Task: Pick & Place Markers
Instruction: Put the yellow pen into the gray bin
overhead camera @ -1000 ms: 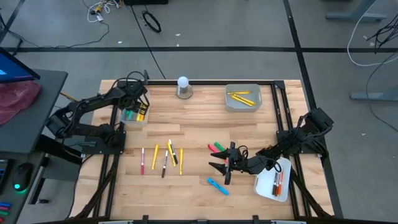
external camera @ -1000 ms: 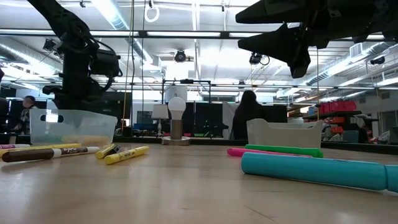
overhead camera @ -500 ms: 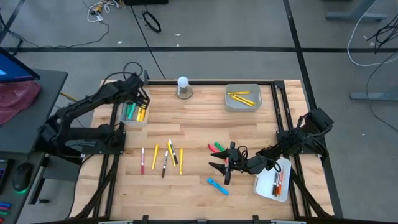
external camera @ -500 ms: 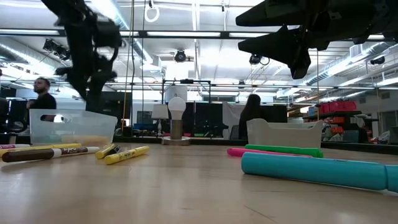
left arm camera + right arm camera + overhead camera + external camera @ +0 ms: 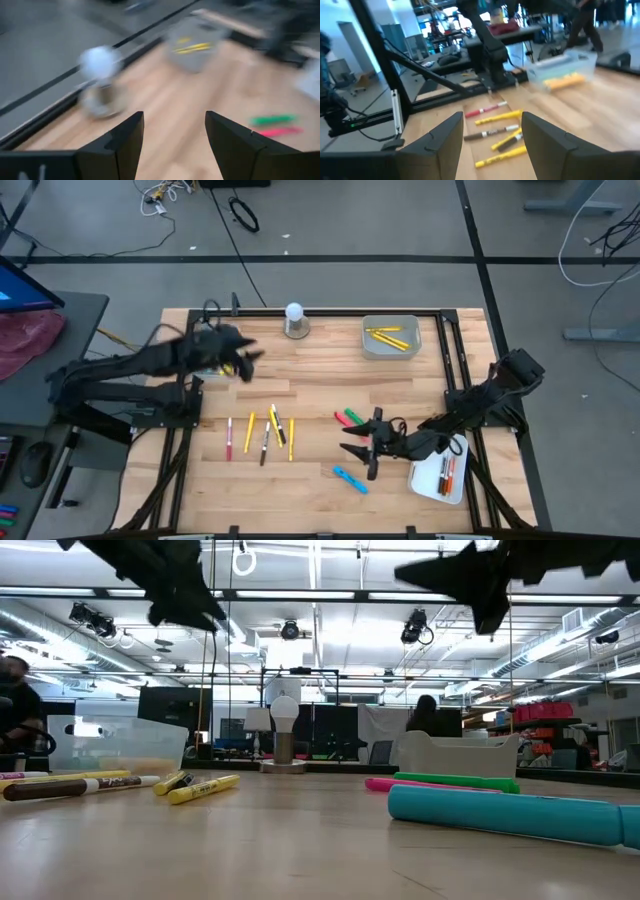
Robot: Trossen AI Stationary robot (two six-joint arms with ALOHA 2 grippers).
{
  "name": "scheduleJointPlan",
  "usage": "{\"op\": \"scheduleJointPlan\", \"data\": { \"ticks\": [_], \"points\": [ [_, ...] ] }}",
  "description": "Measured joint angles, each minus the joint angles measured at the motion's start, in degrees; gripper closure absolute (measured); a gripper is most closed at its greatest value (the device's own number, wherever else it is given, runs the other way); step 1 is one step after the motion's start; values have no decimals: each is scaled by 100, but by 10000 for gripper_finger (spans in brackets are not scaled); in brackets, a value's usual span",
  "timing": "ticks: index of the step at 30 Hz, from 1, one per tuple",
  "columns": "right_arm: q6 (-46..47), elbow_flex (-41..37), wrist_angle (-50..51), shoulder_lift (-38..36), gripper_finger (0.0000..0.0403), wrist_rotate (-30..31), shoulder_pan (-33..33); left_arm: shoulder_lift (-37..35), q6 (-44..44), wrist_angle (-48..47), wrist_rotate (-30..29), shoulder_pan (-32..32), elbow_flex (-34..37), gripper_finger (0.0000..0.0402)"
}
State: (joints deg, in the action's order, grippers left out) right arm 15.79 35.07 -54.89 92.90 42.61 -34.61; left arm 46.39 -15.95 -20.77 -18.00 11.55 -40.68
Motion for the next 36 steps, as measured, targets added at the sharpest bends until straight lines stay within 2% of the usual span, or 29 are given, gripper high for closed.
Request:
{"op": "scheduleJointPlan", "data": {
  "ticks": [4,11,15,19,22,31,36],
  "points": [
    [-427,0,139,-329,200,2,-133,70,322,1433,-1,-1039,648,184],
    [-418,2,328,-417,200,0,-167,530,903,3574,-37,-2404,1462,184],
    [-75,2,653,-408,200,1,-111,1104,1251,4533,-496,-3159,1599,184],
    [221,2,829,-406,200,-1,-63,1776,1393,4601,-1491,-3656,1464,184],
    [284,2,848,-406,200,-1,-62,2165,1332,4609,-1788,-3779,1423,184],
    [326,2,880,-406,200,0,-62,3100,674,4160,-1714,-3781,1418,184],
    [445,2,934,-406,200,0,-62,3248,-442,3509,-878,-3454,1417,184]
  ]
}}
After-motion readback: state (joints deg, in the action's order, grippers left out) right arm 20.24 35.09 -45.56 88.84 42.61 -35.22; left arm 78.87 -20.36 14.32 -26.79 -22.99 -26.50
